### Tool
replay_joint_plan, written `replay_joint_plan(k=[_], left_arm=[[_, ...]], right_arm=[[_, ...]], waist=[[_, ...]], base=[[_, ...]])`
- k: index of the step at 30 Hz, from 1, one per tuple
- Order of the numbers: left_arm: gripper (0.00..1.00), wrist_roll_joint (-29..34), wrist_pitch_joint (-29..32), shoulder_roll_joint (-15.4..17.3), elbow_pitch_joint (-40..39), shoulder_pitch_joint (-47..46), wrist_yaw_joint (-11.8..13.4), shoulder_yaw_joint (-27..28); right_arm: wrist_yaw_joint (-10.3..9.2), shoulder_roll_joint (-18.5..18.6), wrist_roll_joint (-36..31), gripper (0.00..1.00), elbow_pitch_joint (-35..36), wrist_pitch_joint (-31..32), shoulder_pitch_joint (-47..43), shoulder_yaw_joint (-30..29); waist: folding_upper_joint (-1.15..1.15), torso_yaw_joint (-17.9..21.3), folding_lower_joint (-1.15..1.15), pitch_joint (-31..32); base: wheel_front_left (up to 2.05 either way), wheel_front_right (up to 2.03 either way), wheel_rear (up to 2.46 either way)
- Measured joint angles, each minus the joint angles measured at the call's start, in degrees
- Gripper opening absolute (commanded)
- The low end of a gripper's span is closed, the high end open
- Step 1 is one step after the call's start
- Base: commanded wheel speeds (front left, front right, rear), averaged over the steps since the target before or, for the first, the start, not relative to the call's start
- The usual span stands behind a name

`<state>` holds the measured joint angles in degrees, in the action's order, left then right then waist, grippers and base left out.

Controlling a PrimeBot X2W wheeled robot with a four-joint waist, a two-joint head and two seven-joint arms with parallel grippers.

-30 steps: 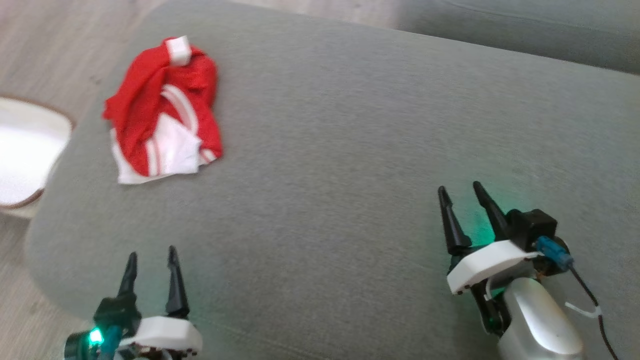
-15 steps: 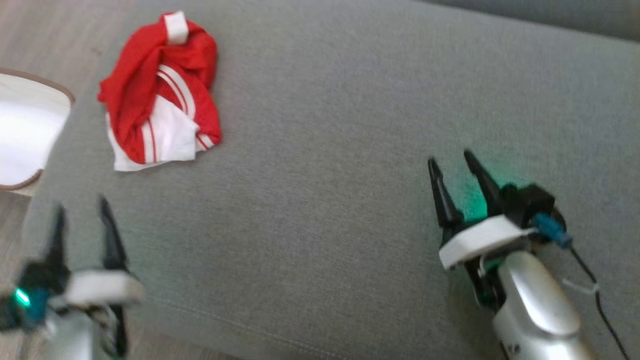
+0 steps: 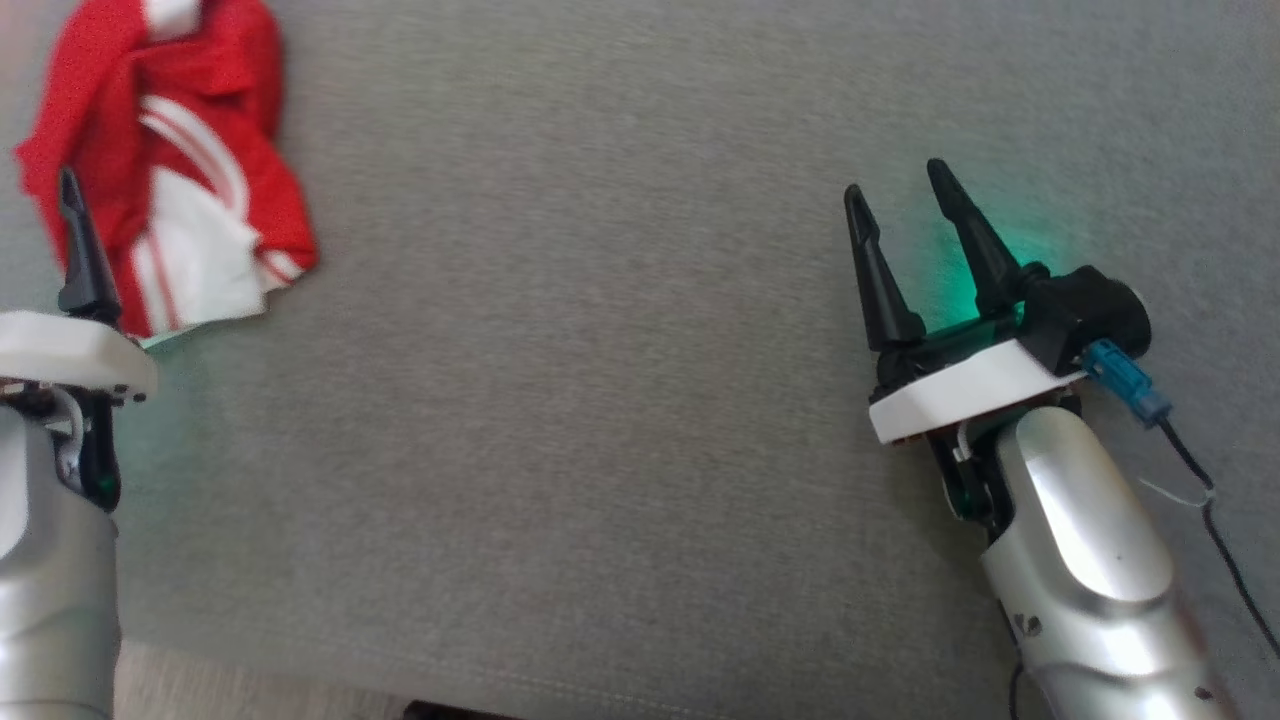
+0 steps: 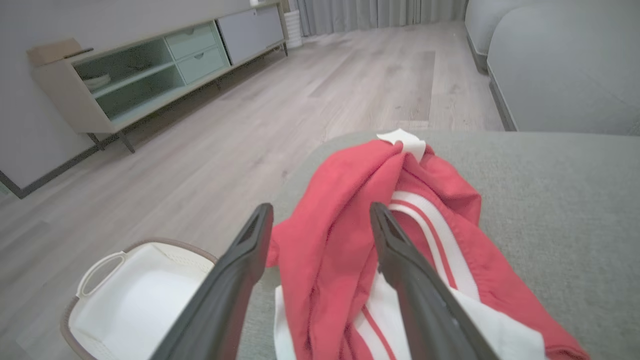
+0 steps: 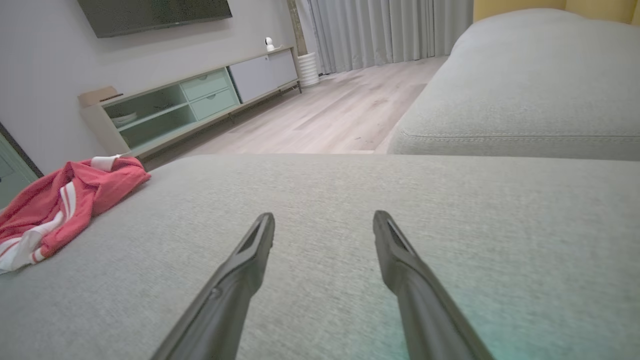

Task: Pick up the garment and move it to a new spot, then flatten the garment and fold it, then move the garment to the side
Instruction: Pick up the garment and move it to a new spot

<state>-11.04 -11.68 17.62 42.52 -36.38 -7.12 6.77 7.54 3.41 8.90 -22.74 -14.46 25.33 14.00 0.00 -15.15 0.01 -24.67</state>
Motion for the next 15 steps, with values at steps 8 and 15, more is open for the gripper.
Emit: replay_joint_plan(k=[8, 15], left_arm=[[1.00, -3.13, 5.33, 3.08, 14.18, -6.12, -0.45, -1.66], [0.00, -4.60, 3.97, 4.19, 20.34, -9.67, 1.80, -0.76]], right_arm=[[0.00, 0.08, -1.44, 1.00, 2.03, -0.19, 1.53, -1.22], [0.00, 0.05, -1.07, 1.00, 3.31, -0.25, 2.34, -1.83]], waist=[[0.00, 5.45, 0.00, -3.74], [0.00, 8.28, -0.01, -5.47]], base=[[0.00, 0.00, 0.00], [0.00, 0.00, 0.00]])
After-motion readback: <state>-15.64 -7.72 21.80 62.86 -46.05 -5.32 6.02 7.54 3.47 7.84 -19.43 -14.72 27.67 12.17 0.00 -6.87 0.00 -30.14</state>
